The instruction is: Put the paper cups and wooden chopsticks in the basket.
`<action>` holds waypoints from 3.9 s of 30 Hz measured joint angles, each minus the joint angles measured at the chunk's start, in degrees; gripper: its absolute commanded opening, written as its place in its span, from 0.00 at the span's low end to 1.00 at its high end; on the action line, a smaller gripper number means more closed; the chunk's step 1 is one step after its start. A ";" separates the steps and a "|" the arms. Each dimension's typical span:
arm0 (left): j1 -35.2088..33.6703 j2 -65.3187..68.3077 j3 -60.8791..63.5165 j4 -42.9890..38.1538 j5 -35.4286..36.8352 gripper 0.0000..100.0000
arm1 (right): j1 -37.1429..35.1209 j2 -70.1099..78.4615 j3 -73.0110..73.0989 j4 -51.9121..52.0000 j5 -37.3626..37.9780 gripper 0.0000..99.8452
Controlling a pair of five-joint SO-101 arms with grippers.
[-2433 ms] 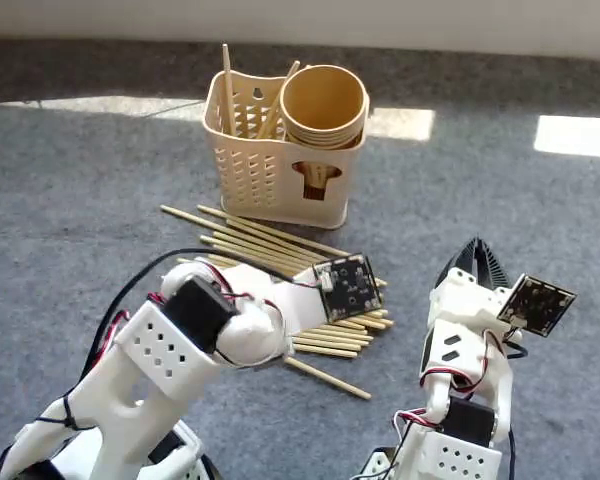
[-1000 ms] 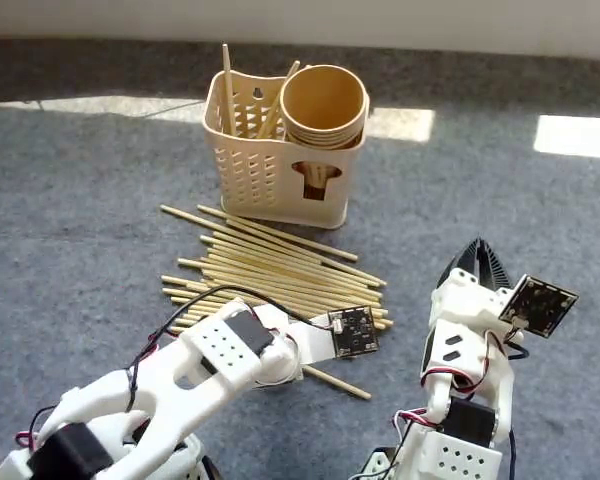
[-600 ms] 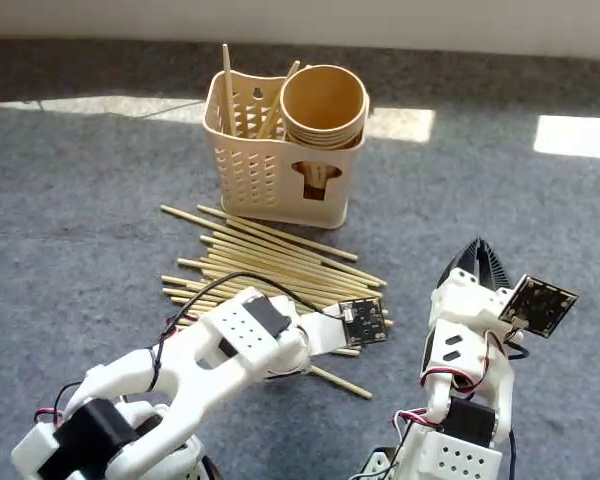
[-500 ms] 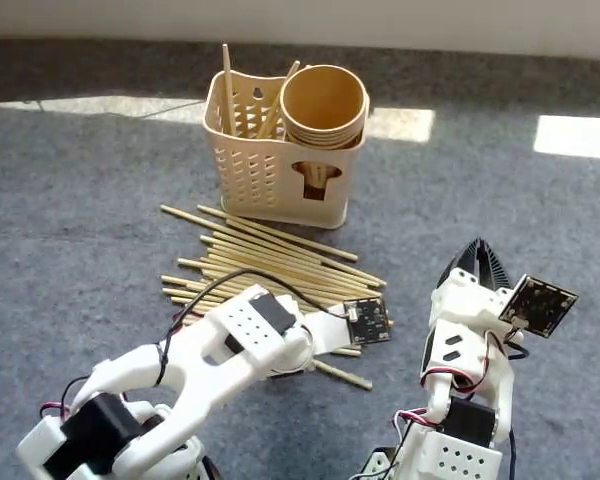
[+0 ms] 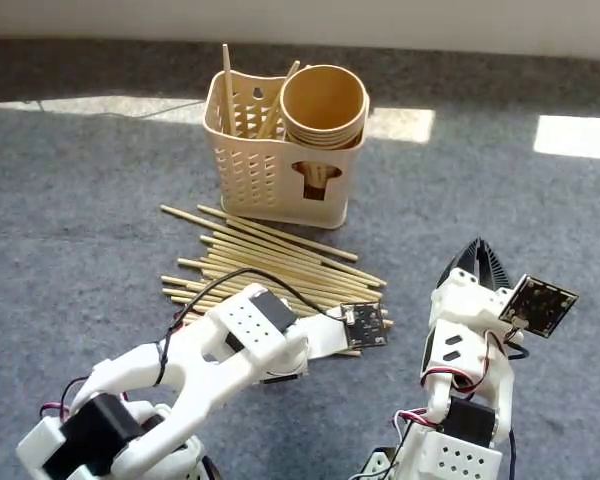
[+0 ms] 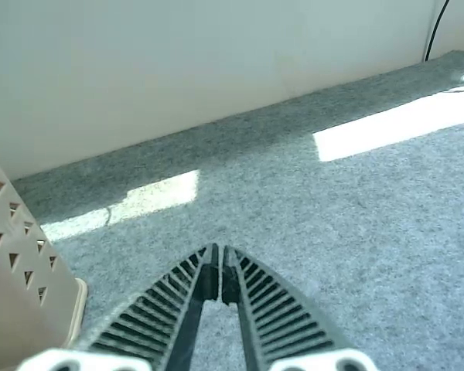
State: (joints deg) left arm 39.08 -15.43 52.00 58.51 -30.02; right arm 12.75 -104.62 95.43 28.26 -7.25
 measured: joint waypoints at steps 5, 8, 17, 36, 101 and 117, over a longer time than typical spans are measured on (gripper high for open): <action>-1.14 -7.38 0.00 2.90 3.60 0.00 | 0.00 0.00 0.00 0.00 0.00 0.03; -4.66 -10.90 0.09 3.16 5.71 0.00 | 0.00 0.00 0.00 0.00 0.00 0.03; -8.35 -24.79 5.27 3.25 10.64 0.00 | 0.00 0.00 0.00 0.00 0.00 0.03; -16.09 -54.68 0.26 3.78 12.66 0.00 | 0.00 0.00 0.00 0.00 0.00 0.03; -35.43 2.29 -38.42 -41.23 36.75 0.08 | -0.53 0.00 0.00 0.00 0.00 0.03; -35.69 2.29 -51.34 -16.53 36.75 0.07 | -0.53 0.00 0.00 0.00 0.00 0.03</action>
State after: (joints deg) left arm 3.38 -13.14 0.66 41.98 6.73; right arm 12.22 -104.62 95.43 28.26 -7.25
